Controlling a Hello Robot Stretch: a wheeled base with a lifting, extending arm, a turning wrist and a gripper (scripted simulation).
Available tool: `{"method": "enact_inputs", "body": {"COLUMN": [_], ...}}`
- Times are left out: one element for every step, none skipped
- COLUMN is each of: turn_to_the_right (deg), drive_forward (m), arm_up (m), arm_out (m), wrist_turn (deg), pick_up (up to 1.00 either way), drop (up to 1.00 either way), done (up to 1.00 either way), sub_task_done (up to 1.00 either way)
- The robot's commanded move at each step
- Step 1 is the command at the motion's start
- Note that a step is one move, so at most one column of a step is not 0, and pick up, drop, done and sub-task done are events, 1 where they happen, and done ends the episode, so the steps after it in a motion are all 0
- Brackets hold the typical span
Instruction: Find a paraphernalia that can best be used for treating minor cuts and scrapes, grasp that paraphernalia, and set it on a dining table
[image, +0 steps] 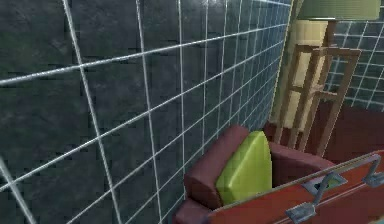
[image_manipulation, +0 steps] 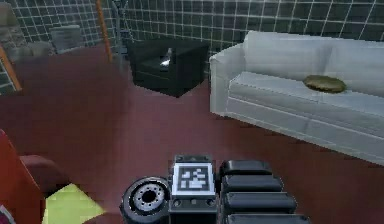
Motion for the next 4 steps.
{"method": "enact_inputs", "body": {"turn_to_the_right": [-45.0, -33.0, 45.0, 45.0], "drive_forward": [0.0, 0.0, 0.0, 0.0], "arm_up": [0.0, 0.0, 0.0, 0.0], "arm_out": [0.0, 0.0, 0.0, 0.0], "wrist_turn": [0.0, 0.0, 0.0, 0.0], "pick_up": [0.0, 0.0, 0.0, 0.0], "drop": [0.0, 0.0, 0.0, 0.0], "done": [0.0, 0.0, 0.0, 0.0], "sub_task_done": [0.0, 0.0, 0.0, 0.0]}}
